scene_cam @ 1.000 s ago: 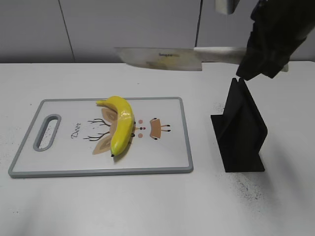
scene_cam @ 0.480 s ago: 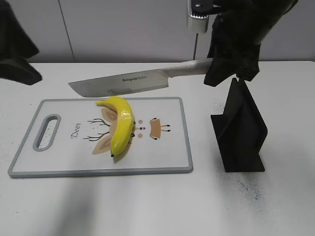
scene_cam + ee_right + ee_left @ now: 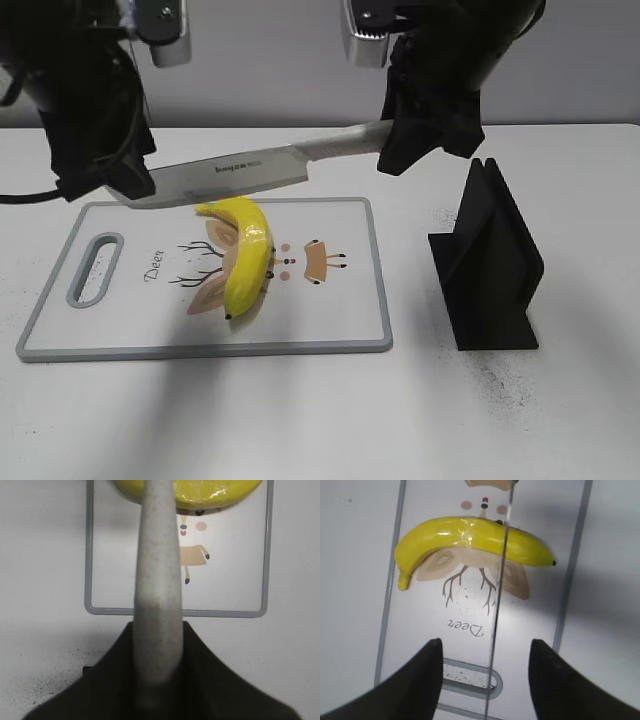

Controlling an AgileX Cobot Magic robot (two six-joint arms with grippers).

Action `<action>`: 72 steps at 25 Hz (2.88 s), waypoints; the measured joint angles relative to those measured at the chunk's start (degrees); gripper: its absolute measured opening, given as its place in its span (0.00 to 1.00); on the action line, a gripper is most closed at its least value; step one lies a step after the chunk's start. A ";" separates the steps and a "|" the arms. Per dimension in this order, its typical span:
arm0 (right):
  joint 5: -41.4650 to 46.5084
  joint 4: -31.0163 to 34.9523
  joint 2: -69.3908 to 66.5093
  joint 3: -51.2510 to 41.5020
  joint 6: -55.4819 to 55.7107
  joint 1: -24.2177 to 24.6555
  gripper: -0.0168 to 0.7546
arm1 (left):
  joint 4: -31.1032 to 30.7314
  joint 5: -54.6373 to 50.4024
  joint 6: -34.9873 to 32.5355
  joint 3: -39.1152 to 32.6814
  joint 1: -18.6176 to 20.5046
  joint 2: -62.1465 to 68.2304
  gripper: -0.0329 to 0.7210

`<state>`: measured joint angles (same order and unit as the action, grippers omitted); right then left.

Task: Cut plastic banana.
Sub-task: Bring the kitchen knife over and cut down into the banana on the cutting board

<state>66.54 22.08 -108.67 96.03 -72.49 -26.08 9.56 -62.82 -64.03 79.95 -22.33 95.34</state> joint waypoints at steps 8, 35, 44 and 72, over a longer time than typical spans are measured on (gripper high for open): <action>-1.24 4.80 -1.40 0.01 -0.91 1.24 0.23 | -0.87 4.12 -0.26 0.00 0.00 3.17 0.35; -7.37 -11.07 -20.81 1.19 14.41 0.93 0.27 | -0.83 20.96 -1.02 1.84 -0.65 24.49 0.04; -7.77 -11.58 -13.02 0.88 15.24 0.50 0.27 | -0.81 19.88 0.26 0.58 -0.71 17.69 0.04; -7.45 -10.81 -2.12 0.63 13.31 0.27 0.26 | 3.04 12.97 2.03 0.58 -0.08 3.91 0.63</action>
<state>59.09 11.27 -110.79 96.67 -59.18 -25.81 12.60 -49.85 -62.00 80.53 -22.41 99.26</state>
